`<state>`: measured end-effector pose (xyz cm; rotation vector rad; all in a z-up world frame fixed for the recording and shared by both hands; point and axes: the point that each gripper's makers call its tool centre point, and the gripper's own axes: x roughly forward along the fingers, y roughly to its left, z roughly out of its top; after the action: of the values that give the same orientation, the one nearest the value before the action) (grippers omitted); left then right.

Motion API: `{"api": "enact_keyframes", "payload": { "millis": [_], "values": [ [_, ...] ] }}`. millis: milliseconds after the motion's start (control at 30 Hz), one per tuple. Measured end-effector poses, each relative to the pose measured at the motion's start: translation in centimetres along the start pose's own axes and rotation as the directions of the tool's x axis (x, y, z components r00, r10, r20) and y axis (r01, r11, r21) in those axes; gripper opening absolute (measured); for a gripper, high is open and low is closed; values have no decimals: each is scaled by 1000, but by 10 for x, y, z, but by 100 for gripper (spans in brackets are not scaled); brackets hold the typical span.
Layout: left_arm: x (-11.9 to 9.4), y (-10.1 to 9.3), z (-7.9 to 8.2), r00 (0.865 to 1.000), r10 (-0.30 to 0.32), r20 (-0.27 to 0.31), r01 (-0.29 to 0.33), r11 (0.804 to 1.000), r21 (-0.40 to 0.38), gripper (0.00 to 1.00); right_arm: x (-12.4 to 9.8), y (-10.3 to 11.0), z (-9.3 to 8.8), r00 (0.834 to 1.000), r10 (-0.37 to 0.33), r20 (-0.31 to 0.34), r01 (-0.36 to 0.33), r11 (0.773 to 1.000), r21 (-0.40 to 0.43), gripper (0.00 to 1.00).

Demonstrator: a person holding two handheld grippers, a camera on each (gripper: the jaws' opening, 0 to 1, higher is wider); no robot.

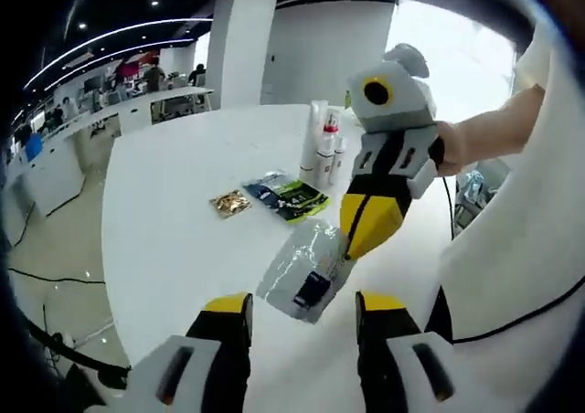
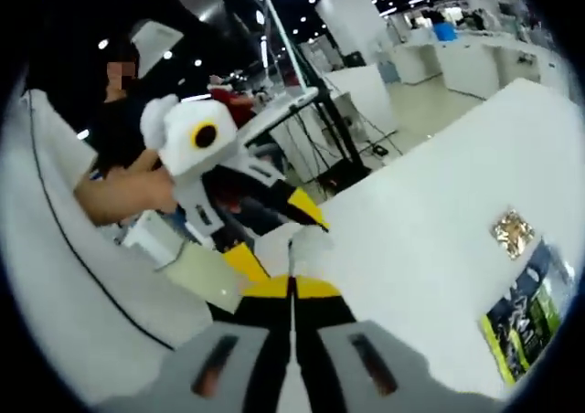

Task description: Arrange the skincare products in the storage area until every visible bottle or jar stands upright without overlapping.

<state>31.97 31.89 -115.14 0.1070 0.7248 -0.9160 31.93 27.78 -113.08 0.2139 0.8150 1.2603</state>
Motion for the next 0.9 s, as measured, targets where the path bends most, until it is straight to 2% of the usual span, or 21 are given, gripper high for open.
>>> {"api": "enact_keyframes", "payload": {
  "millis": [100, 167, 233, 367, 467, 500, 567, 767, 800, 900],
  "values": [
    [-7, 9, 5, 996, 58, 63, -57, 998, -31, 51, -5, -13, 4, 998, -35, 49, 32, 997, 69, 0],
    [-12, 11, 4, 994, 76, 73, -72, 996, -50, 52, -8, -24, 5, 994, -75, 83, 65, 990, 123, 0],
    [-15, 16, 7, 989, 115, 98, -111, 993, -38, 52, -11, -35, 4, 988, -108, 112, 86, 978, 190, 0],
    [-22, 18, 14, 979, 139, 151, -128, 989, -80, 53, -15, -59, -1, 974, -193, 119, 153, 947, 284, 0],
    [-28, 20, 24, 963, 160, 216, -136, 983, -122, 60, -16, -80, -3, 958, -266, 108, 217, 917, 333, 0],
    [-29, 21, 26, 958, 168, 231, -141, 982, -129, 62, -16, -81, -3, 958, -266, 108, 217, 917, 334, 0],
    [-33, 23, 31, 947, 184, 263, -147, 977, -154, 64, -15, -92, -4, 948, -304, 95, 253, 898, 359, 0],
    [-44, 30, 45, 914, 221, 341, -153, 965, -214, 72, -11, -112, -6, 931, -357, 76, 297, 862, 410, 0],
    [-47, 32, 48, 904, 231, 360, -156, 962, -226, 73, -11, -118, -10, 926, -373, 64, 312, 848, 428, 0],
    [-51, 35, 54, 886, 247, 393, -160, 957, -240, 79, -13, -126, -13, 918, -392, 54, 327, 827, 457, 0]
  ]
}}
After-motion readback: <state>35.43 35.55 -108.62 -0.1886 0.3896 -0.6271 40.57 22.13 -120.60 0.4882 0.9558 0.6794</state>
